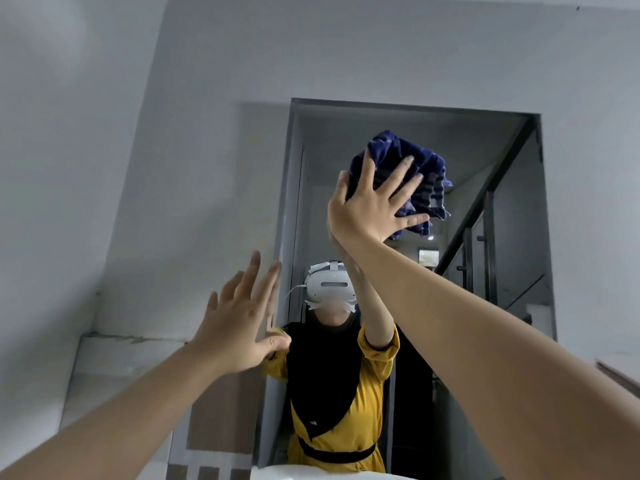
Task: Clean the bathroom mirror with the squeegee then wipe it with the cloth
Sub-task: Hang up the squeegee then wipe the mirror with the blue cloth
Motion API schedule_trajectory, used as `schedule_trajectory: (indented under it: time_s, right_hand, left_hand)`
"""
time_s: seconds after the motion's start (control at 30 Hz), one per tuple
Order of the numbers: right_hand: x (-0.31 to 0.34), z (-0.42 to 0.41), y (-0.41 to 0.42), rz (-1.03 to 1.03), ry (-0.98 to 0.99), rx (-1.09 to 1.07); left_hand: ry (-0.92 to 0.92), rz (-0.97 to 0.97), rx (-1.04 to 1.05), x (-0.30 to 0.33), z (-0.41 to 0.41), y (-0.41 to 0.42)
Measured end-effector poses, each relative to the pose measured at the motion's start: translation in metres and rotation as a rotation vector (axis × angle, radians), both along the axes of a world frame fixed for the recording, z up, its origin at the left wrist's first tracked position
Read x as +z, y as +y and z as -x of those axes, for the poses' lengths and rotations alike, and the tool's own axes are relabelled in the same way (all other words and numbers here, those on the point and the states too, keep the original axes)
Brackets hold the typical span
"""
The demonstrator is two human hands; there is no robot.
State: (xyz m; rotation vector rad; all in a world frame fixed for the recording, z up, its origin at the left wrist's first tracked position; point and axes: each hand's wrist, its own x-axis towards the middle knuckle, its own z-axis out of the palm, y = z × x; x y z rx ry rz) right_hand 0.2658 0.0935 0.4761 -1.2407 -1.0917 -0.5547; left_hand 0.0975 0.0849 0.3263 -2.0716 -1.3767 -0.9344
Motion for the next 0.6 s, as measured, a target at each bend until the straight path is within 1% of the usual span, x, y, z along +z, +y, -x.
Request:
schedule_trajectory:
  time_s: [0.1,0.17,0.3,0.43,0.5,0.6]
  right_hand:
    - [0.002,0.027,0.002,-0.016,-0.110,0.040]
    - [-0.001,0.039,0.002,-0.024,-0.221,0.050]
    - [-0.012,0.041,0.006,-0.060,-0.521,0.002]
    - [-0.026,0.017,0.007,-0.072,-0.795,-0.082]
    - [-0.033,0.001,0.007,-0.081,-0.887,-0.121]
    - [-0.043,-0.024,0.004,-0.053,-0.935,-0.192]
  left_hand:
    - [-0.072,0.138,-0.107,-0.010,0.003,0.002]
    - [-0.104,0.190,-0.162,-0.014,0.005,0.004]
    - [-0.122,0.176,-0.206,-0.015,0.008,0.005]
    - [-0.121,0.145,-0.214,-0.015,0.009,0.004]
    - [-0.110,0.142,-0.203,-0.015,0.011,0.005]
    - [-0.115,0.152,-0.198,-0.014,0.012,0.004]
